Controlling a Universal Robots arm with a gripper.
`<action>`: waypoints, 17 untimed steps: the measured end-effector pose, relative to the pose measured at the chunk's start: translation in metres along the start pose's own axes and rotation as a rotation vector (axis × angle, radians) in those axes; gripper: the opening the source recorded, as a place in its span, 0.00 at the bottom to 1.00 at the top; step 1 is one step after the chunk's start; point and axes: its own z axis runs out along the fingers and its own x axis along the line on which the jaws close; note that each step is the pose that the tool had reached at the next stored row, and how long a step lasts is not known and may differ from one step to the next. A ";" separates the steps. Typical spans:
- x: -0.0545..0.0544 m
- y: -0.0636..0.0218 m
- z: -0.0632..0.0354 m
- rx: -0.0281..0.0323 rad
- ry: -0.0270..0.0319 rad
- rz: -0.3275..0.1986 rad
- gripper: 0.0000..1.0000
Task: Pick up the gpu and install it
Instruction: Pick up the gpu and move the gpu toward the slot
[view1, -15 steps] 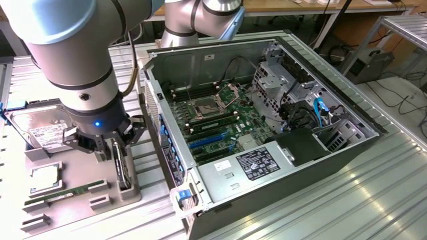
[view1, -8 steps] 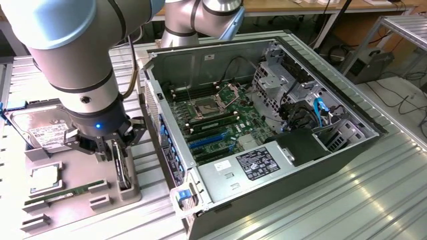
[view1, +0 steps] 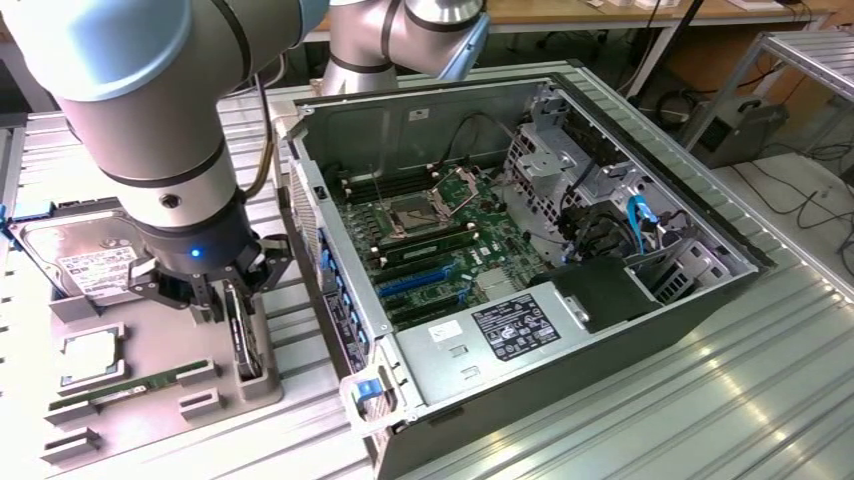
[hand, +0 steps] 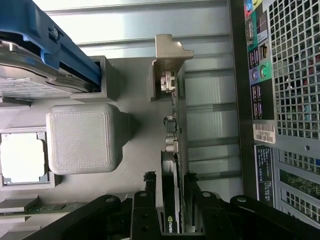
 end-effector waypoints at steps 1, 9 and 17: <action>0.000 0.0000 0.0004 0.0009 -0.0001 0.000 0.36; 0.000 -0.0001 0.0016 0.0021 -0.0001 0.000 0.28; 0.000 0.0000 0.0017 0.0013 0.0003 -0.015 0.26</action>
